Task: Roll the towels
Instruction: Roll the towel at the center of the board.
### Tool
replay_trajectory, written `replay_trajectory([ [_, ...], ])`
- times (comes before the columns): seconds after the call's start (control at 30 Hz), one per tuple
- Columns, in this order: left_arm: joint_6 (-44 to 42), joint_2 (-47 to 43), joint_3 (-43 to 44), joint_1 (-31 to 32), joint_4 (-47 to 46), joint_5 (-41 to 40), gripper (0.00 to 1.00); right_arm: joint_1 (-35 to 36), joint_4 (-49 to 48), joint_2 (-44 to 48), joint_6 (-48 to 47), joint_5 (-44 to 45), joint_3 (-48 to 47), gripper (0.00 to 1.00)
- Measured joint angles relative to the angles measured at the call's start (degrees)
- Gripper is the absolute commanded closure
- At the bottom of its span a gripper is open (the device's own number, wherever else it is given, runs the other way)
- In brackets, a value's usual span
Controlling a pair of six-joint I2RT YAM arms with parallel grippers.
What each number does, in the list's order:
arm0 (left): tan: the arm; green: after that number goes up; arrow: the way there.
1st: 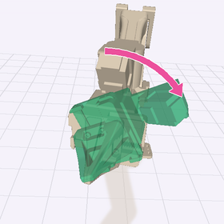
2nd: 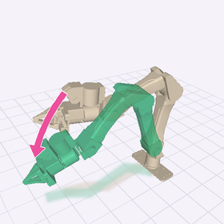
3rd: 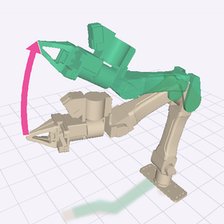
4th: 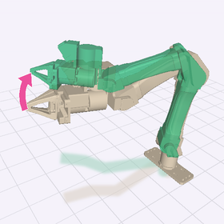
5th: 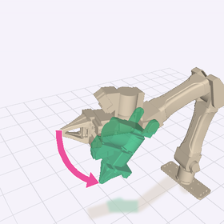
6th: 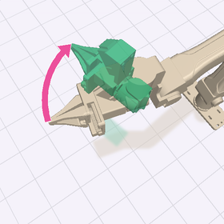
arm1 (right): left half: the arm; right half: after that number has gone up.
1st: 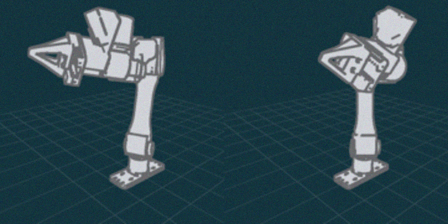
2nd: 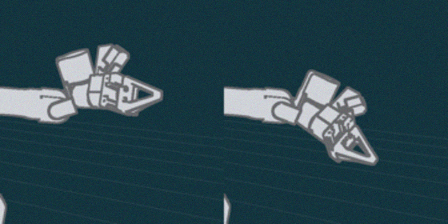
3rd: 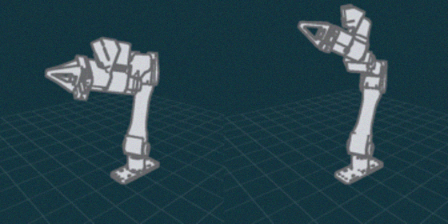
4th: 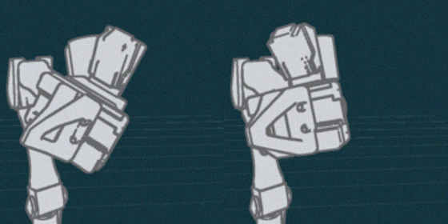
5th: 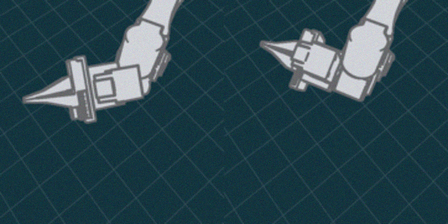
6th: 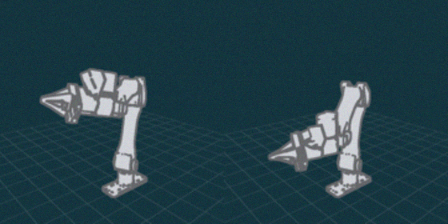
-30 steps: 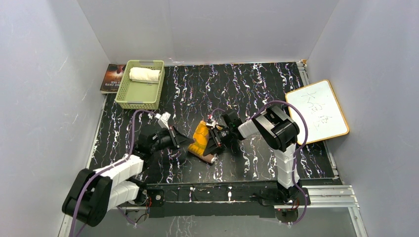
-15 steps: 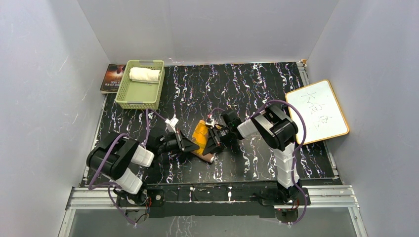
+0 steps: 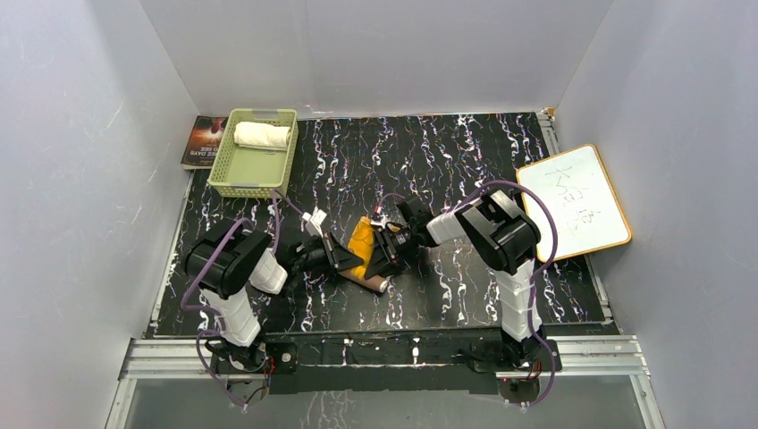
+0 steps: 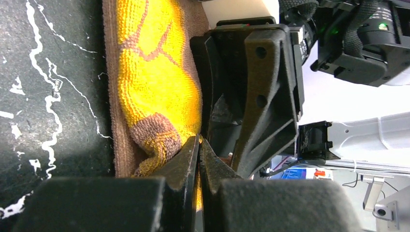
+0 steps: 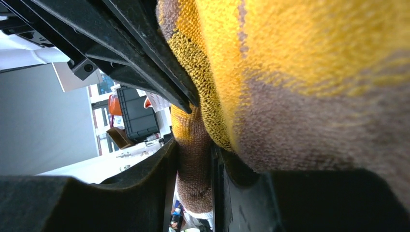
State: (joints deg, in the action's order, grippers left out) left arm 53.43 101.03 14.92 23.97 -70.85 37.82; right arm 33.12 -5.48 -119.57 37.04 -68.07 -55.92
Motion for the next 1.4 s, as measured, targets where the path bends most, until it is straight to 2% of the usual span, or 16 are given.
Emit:
replay_trajectory([
  [0.2, 0.7, 5.2, 0.0, 1.1, -7.0, -1.3, 1.0, 0.3, 6.9, 1.6, -1.3, 3.7, -2.0, 0.59],
  [0.33, 1.2, 6.9, 0.0, 1.6, -9.9, -2.1, 1.0, 0.3, 16.6, 3.9, -3.5, 10.5, -5.2, 0.57],
  [0.47, 1.0, 7.0, 0.0, 2.0, -10.0, -3.0, 1.0, 0.3, 23.6, 8.2, -7.3, 21.4, -7.6, 0.55],
  [0.63, 0.1, 6.3, 0.8, 2.6, -7.9, -3.9, 1.0, 1.6, 26.8, 18.4, -16.1, 40.6, -7.5, 0.5],
  [0.7, -0.1, 6.1, 1.1, 2.8, -7.2, -4.2, 1.0, 5.7, 26.1, 24.5, -21.0, 49.8, -6.5, 0.5],
  [0.8, -0.5, 6.1, 1.7, 2.9, -6.3, -4.2, 1.0, 17.8, 22.7, 33.7, -29.4, 60.5, -4.2, 0.5],
  [0.87, -0.5, 6.1, 2.2, 3.0, -5.7, -4.2, 1.0, 25.1, 20.4, 37.3, -34.0, 63.6, -2.8, 0.49],
  [0.93, -0.7, 6.1, 2.5, 3.1, -5.3, -4.2, 1.0, 28.9, 19.3, 38.6, -37.5, 65.9, -1.2, 0.5],
  [1.2, -0.9, 6.1, 3.4, 3.2, -3.6, -4.2, 1.0, 35.6, 20.5, 31.6, -46.3, 78.9, 2.6, 0.54],
  [1.4, -1.2, 6.0, 4.1, 3.3, -2.5, -4.1, 1.0, 37.0, 19.9, 30.6, -49.3, 83.0, 3.9, 0.56],
])
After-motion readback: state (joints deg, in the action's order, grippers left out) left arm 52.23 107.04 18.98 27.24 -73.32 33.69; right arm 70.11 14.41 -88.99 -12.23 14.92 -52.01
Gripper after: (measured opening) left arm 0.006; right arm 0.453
